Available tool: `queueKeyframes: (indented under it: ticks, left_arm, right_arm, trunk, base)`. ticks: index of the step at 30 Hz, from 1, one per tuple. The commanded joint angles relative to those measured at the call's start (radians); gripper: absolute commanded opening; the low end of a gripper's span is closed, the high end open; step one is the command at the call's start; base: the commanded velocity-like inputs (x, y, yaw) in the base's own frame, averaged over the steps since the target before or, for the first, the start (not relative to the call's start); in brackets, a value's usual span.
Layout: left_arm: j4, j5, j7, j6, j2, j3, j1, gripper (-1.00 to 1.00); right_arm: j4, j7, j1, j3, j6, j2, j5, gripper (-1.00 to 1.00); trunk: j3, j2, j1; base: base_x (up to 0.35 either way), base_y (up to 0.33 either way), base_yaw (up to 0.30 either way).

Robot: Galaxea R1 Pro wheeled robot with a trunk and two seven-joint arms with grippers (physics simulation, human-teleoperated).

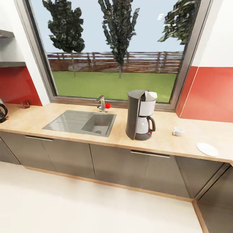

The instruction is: Set up a coffee station on the kitchen countertop: keep the coffee maker on the countertop, move the bottle of coffee from the kitchen shelf to the counter next to the coffee maker, place a paper coffee filter on top of the coffee maker, put the saucer next to the coffee maker with the coffee cup on the saucer, and place the electric kettle next to the coffee maker.

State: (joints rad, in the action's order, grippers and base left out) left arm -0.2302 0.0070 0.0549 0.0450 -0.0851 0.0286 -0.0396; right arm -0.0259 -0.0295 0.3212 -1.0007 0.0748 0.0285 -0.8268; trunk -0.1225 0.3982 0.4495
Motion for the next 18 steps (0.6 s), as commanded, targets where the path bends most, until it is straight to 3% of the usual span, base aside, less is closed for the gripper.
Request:
queueKeyframes:
  ticks: [1, 5, 16, 17, 18]
  left_arm:
    - [0.012, 0.0, 0.001, 0.002, 0.0, 0.001, -0.001, 1.0]
    - [0.112, 0.001, 0.0, 0.002, 0.0, 0.0, -0.004, 1.0]
    - [0.132, 0.003, 0.0, 0.004, 0.001, 0.001, -0.005, 1.0]
    - [0.131, 0.003, 0.0, 0.004, 0.001, 0.001, -0.005, 1.0]
    - [0.13, 0.003, 0.0, 0.004, 0.001, 0.001, -0.005, 1.0]
  right_arm:
    - [0.0, -0.002, 0.0, -0.009, 0.002, 0.0, -0.008, 1.0]
    - [0.0, -0.001, -0.002, -0.009, 0.002, 0.001, -0.008, 1.0]
    - [-0.002, -0.002, -0.008, -0.004, 0.002, -0.002, -0.008, 1.0]
    - [-0.002, -0.001, -0.008, 0.009, 0.001, -0.002, -0.004, 1.0]
    - [-0.003, 0.0, -0.008, 0.063, 0.0, -0.002, 0.018, 1.0]
  trunk:
    - [-0.003, 0.002, 0.001]
    - [-0.007, 0.002, 0.001]
    - [-0.017, 0.002, 0.001]
    - [-0.018, 0.002, 0.001]
    - [-0.019, 0.002, 0.001]
  base:
    - [0.0, 0.0, 0.244]
    - [0.0, 0.0, 0.244]
    - [0.0, 0.0, 0.244]
    - [0.0, 0.0, 0.244]
    - [0.0, 0.0, 0.244]
